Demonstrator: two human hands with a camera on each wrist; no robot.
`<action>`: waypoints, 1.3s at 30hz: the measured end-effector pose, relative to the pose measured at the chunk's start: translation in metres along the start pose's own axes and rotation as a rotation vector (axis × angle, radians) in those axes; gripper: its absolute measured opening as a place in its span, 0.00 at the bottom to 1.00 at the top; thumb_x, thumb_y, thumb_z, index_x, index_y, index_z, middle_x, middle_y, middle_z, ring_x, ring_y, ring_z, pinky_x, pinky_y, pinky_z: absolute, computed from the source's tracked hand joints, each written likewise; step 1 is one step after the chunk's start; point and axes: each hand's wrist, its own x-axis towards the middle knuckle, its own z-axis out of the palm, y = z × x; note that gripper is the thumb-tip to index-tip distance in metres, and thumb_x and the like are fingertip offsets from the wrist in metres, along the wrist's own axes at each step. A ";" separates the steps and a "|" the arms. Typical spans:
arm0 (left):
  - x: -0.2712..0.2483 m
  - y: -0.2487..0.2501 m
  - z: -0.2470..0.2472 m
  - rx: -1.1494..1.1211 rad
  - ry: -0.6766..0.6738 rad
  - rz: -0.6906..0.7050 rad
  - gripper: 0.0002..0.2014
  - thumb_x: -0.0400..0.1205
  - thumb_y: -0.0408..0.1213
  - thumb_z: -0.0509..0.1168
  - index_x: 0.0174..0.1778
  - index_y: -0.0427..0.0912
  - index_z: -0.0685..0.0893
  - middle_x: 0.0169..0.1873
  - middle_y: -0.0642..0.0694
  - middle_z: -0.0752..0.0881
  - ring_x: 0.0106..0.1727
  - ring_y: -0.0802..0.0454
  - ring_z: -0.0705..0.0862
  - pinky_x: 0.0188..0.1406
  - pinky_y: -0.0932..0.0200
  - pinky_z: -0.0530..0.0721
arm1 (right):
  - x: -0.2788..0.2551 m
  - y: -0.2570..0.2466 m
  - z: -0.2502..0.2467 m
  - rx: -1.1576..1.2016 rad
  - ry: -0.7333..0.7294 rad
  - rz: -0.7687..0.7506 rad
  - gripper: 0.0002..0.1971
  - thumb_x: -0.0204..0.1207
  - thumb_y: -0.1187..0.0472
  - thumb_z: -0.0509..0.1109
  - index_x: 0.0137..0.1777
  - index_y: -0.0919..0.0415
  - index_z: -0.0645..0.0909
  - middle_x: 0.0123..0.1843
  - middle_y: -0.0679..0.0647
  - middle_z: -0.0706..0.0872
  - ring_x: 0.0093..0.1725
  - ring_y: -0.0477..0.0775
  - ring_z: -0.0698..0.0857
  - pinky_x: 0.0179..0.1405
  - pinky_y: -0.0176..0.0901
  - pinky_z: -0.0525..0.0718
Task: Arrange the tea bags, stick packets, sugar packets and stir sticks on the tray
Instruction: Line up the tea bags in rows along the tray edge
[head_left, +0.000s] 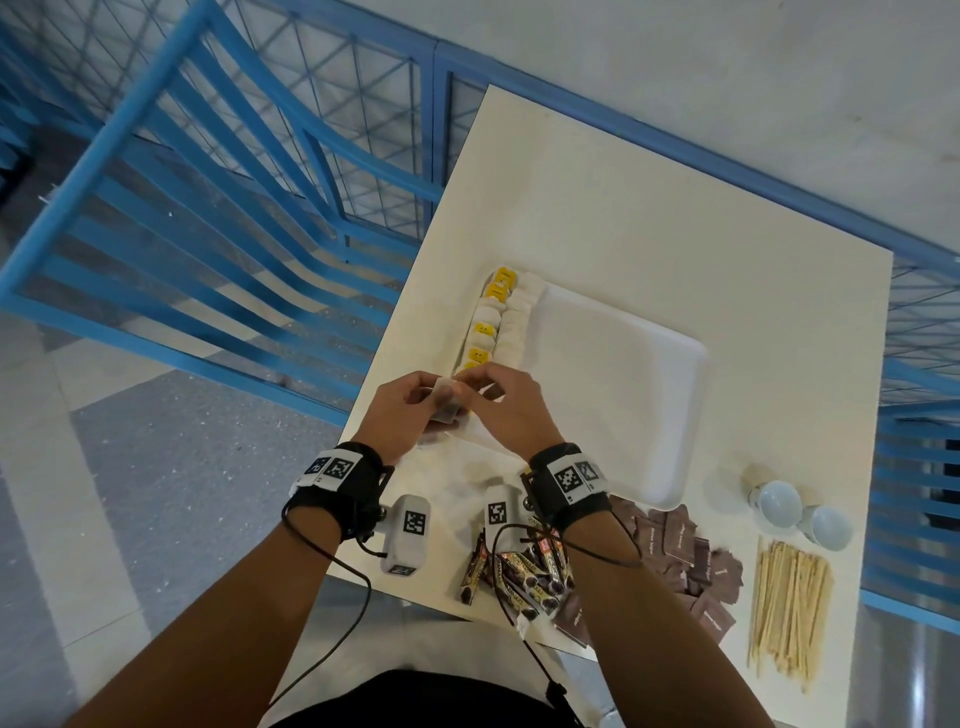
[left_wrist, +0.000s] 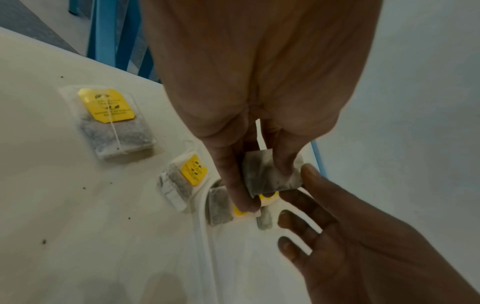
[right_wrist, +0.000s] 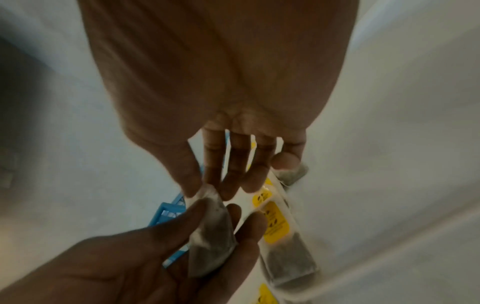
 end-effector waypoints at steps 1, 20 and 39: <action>0.001 -0.001 0.000 -0.013 0.003 0.002 0.10 0.86 0.34 0.70 0.59 0.31 0.84 0.51 0.32 0.92 0.51 0.36 0.93 0.58 0.39 0.91 | 0.000 -0.001 0.000 -0.004 0.048 -0.052 0.04 0.79 0.56 0.76 0.49 0.53 0.90 0.46 0.44 0.91 0.45 0.42 0.87 0.47 0.30 0.81; 0.002 -0.002 0.002 -0.047 0.028 0.025 0.10 0.83 0.29 0.72 0.57 0.27 0.86 0.42 0.36 0.93 0.43 0.43 0.93 0.50 0.51 0.93 | -0.002 0.004 -0.004 -0.024 0.084 -0.040 0.12 0.79 0.52 0.77 0.57 0.57 0.88 0.48 0.46 0.90 0.45 0.46 0.86 0.46 0.25 0.79; -0.006 0.000 -0.008 0.179 0.071 -0.027 0.07 0.87 0.27 0.66 0.57 0.31 0.87 0.46 0.36 0.91 0.32 0.51 0.87 0.23 0.72 0.78 | 0.010 0.038 -0.014 -0.179 0.207 0.269 0.08 0.78 0.54 0.76 0.47 0.59 0.89 0.38 0.46 0.86 0.43 0.50 0.84 0.47 0.36 0.73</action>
